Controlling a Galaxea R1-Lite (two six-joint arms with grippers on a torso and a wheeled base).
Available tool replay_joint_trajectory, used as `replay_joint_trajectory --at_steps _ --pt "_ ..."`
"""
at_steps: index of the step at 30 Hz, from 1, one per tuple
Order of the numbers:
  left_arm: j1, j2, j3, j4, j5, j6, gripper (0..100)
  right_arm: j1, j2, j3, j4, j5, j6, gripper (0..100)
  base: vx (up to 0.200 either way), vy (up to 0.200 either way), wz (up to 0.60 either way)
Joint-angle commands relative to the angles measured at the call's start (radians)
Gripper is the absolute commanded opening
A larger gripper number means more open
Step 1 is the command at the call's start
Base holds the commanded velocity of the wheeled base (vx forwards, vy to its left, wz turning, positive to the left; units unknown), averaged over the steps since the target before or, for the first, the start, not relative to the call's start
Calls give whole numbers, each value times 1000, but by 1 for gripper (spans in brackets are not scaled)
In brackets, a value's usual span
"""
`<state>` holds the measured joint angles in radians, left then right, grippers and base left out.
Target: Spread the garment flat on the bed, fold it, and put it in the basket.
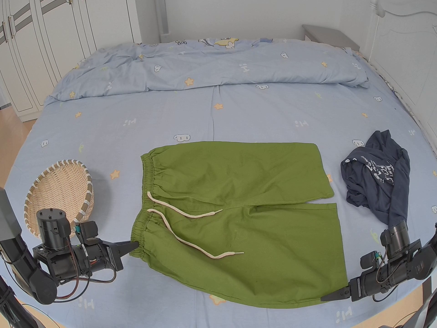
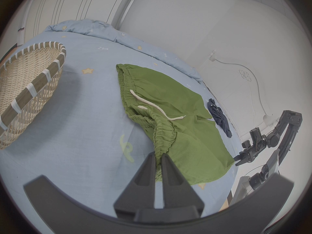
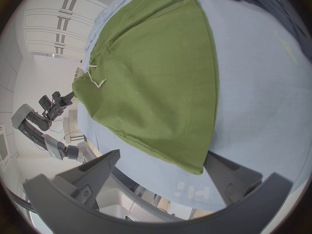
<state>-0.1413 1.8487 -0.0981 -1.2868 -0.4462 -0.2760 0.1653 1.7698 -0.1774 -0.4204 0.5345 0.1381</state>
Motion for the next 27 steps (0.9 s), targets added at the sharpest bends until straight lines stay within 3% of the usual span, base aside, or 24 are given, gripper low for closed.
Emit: replay_joint_trajectory --at_steps 1,22,27 --pt "2 1 0 0 0 0 0 0 2 4 0 1 0 0 0 0 0" --pt "15 -8 -2 12 -5 -2 0 -23 -124 16 8 5 0 0 0 0 0" --pt "26 -45 0 14 -48 -15 0 -50 -182 7 8 12 2 0 0 0 0"
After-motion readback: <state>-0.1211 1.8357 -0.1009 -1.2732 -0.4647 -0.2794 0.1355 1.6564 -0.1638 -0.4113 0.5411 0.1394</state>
